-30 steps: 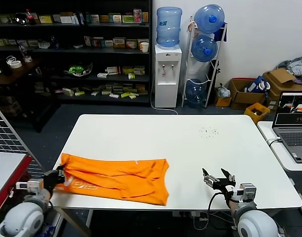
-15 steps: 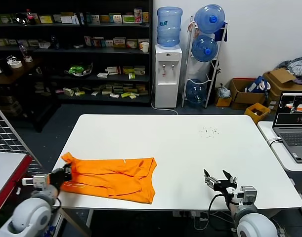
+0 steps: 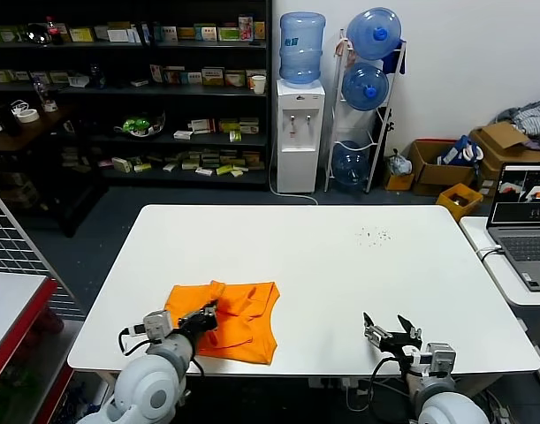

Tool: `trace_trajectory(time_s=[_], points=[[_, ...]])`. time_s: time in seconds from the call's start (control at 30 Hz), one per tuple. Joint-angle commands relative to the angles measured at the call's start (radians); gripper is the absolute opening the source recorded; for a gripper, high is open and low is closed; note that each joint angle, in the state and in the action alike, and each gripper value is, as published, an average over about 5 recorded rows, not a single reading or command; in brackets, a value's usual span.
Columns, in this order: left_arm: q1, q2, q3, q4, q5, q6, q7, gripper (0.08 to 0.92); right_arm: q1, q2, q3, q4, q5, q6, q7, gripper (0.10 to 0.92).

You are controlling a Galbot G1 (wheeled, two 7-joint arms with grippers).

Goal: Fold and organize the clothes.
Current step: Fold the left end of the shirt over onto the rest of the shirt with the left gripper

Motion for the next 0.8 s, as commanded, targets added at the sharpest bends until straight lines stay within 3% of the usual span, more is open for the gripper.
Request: trace_trajectory(time_s=[0.03, 0.53, 0.8], points=[[-0.096, -0.116, 0.126, 0.0, -0.032, 0.029, -0.084, 0.112, -0.002, 0.017, -0.003, -0.003, -0.006, -0.002, 0.001, 0.823], [-0.112, -0.167, 0.125, 0.057, 0.047, 0.025, -0.042, 0.132, 0.009, 0.01, -0.004, -0.016, 0.0, -0.001, 0.001, 0.823], [-0.059, -0.11, 0.031, 0.016, 0.019, 0.024, -0.011, 0.35, 0.02, 0.012, -0.015, -0.025, 0.0, 0.0, 0.001, 0.823]])
